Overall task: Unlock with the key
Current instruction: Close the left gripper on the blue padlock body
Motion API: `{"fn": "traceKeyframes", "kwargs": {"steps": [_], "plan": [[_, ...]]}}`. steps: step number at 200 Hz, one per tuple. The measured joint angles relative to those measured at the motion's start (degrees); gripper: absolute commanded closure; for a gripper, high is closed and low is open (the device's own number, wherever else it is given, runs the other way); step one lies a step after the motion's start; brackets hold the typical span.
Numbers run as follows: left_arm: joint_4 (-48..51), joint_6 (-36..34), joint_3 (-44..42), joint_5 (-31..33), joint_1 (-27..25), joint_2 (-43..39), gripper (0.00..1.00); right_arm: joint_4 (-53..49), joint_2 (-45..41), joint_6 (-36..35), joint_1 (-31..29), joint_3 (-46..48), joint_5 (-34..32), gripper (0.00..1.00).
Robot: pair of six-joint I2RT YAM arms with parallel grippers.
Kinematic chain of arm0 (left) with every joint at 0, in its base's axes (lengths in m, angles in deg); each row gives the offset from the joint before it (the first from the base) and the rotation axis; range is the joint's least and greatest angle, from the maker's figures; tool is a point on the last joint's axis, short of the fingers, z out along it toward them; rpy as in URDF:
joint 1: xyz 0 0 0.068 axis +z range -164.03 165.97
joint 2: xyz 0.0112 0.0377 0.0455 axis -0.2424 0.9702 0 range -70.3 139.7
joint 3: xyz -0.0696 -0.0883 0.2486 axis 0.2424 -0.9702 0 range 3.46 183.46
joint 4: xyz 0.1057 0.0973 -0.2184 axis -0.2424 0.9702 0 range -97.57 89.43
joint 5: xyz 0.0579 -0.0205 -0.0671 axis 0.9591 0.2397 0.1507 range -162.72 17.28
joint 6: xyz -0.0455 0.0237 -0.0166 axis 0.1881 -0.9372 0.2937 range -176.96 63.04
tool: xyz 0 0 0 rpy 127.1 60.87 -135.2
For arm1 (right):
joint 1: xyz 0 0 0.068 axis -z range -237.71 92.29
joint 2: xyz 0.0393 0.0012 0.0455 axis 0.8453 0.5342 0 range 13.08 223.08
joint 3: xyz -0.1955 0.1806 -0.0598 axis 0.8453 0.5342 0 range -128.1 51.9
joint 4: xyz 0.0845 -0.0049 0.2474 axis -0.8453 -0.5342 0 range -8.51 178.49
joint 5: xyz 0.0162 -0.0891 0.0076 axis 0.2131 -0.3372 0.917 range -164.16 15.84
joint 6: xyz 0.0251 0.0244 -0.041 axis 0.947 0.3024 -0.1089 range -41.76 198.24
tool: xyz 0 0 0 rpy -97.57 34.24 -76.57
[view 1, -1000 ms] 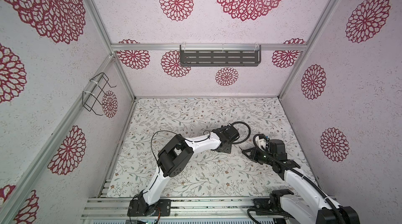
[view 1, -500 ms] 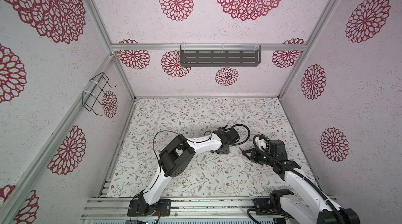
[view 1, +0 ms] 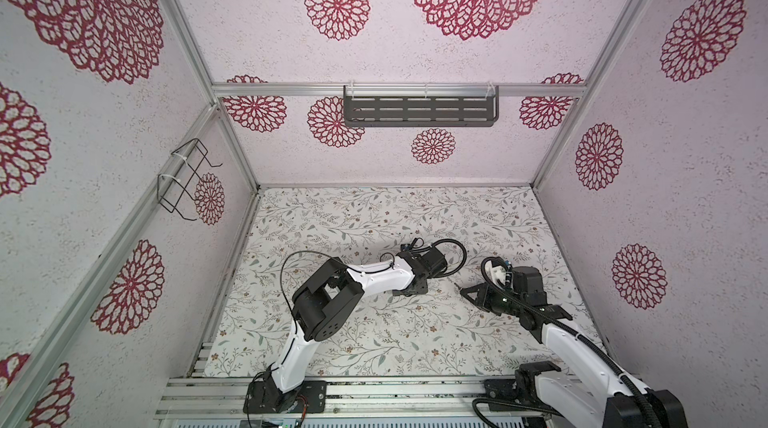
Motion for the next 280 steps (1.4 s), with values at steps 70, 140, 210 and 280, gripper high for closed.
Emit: {"fn": "traceKeyframes", "kwargs": {"steps": [70,140,210,280], "plan": [[0.8,-1.9,2.0,-1.8,0.0,1.1,0.44,0.8,1.1,0.0,-0.5,-0.6,0.0,1.00],[2.6,-2.3,3.6,-1.3,0.0,2.1,0.49,2.1,1.3,0.1,-1.0,-0.6,0.0,1.00],[2.8,-2.1,3.5,-1.0,0.2,2.1,0.59,2.2,1.3,0.1,-1.4,-0.6,0.0,1.00],[0.5,-0.9,1.0,-1.2,0.6,0.2,0.68,1.9,1.2,0.0,-1.9,-0.7,0.0,1.00]]}}
